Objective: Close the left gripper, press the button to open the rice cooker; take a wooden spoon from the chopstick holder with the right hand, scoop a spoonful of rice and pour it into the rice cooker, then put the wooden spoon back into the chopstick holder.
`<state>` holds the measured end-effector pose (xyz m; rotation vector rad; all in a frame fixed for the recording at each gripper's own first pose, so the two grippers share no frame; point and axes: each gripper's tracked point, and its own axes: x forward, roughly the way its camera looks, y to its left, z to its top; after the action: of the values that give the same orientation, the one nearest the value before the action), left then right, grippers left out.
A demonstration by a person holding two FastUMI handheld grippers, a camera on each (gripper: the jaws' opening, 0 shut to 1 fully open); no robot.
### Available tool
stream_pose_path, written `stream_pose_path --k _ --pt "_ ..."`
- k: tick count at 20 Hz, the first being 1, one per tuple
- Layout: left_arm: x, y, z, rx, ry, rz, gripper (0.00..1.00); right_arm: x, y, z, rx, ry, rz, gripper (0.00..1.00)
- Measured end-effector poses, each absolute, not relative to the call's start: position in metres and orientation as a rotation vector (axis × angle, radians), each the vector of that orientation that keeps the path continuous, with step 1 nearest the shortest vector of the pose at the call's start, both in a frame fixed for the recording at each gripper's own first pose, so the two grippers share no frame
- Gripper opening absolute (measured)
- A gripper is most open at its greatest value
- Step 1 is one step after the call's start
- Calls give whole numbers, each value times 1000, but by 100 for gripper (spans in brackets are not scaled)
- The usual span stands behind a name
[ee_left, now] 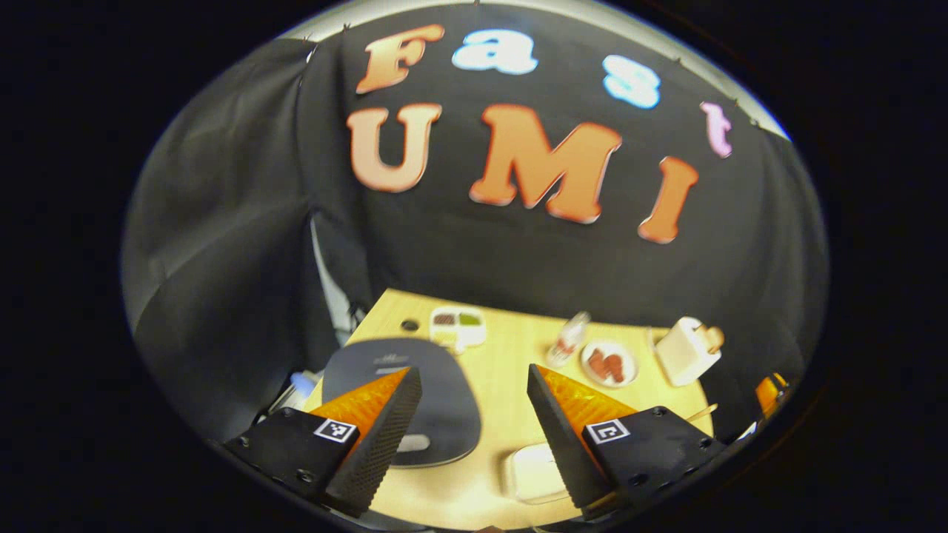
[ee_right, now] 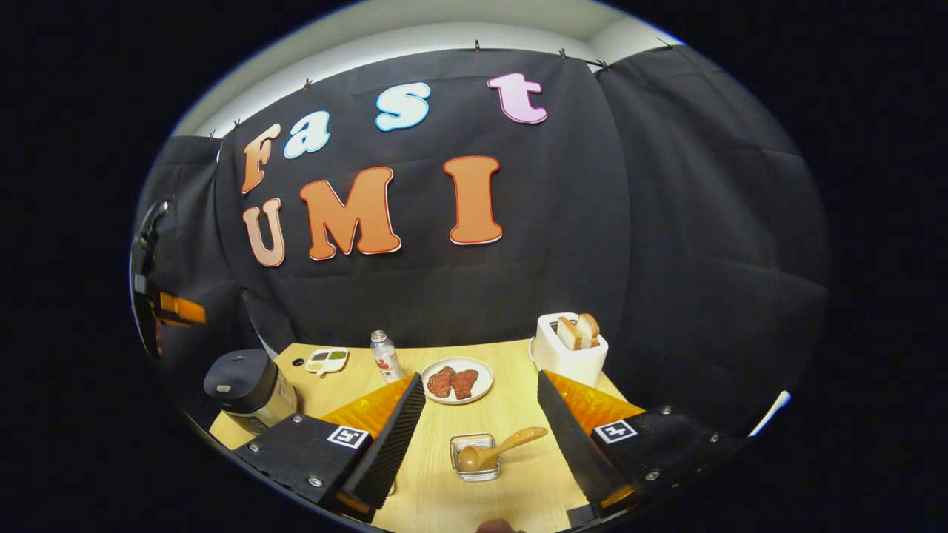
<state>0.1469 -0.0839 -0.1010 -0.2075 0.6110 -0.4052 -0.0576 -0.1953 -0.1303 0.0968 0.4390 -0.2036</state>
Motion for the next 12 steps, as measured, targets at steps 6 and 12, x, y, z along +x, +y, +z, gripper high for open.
stream_pose_path --k 6,12 --pt "130 -89 18 -220 225 -513 92 -60 -186 -99 30 370 -263 95" --pt "114 -66 58 -190 42 -493 92 -61 -173 -78 40 332 -283 95"
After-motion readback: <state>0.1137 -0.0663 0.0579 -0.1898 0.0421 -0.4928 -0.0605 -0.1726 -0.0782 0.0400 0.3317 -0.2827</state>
